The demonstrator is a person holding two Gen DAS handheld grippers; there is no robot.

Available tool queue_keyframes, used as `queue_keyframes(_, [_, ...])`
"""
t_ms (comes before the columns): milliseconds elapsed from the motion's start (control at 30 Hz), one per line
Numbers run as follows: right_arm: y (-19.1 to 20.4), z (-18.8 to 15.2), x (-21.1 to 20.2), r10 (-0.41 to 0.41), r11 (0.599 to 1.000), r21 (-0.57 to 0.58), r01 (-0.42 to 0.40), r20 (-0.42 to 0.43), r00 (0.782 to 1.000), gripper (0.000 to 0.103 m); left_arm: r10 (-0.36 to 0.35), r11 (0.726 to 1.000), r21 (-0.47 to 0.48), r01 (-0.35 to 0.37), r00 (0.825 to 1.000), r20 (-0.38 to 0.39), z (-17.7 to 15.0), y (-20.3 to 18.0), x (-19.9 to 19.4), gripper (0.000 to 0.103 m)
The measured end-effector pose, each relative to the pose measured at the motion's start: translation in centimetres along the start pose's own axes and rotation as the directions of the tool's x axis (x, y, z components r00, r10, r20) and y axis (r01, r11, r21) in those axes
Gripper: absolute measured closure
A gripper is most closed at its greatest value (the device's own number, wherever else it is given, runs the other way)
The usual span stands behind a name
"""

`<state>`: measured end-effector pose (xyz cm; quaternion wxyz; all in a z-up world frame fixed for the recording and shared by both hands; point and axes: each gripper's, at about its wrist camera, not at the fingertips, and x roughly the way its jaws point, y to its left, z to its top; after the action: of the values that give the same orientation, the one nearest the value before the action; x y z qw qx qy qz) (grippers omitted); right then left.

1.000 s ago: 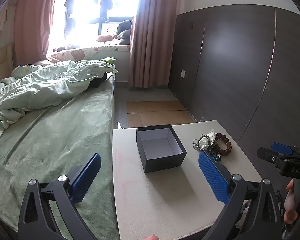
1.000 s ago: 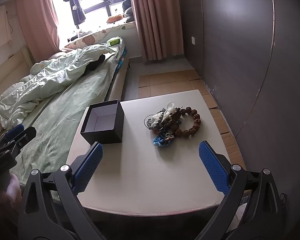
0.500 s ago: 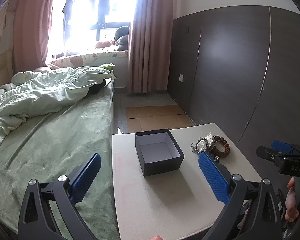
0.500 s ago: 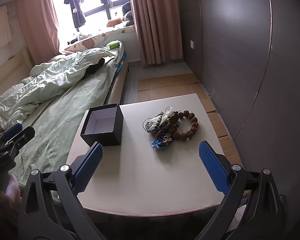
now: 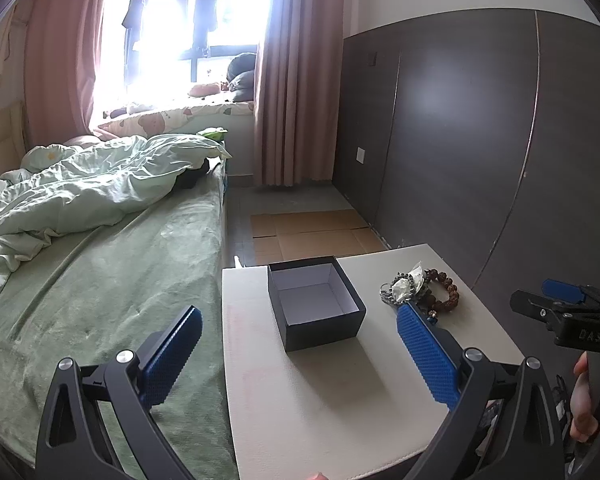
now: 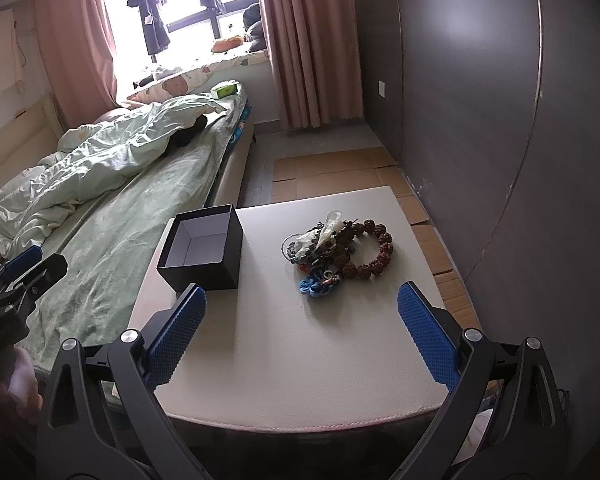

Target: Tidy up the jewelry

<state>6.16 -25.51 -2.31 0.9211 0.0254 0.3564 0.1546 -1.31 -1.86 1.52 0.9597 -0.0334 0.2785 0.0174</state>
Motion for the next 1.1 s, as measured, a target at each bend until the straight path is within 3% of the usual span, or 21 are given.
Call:
queue_keyframes(700, [0.8,0.0,0.7,-0.029,0.999,-0.017,0.029,0.002,1.0,0.007,-0.01,1.0,-0.027,0.01,1.0,-0.004,0.4,0.1,0.4,0.008])
queue_keyframes(1100, [-1.1,1.4,2.7,0.013,0.988,0.153,-0.009,-0.027,1.0,0.007,-0.024,0.996,-0.085,0.024,1.0,-0.006,1.4,-0.7,2.7,0.008])
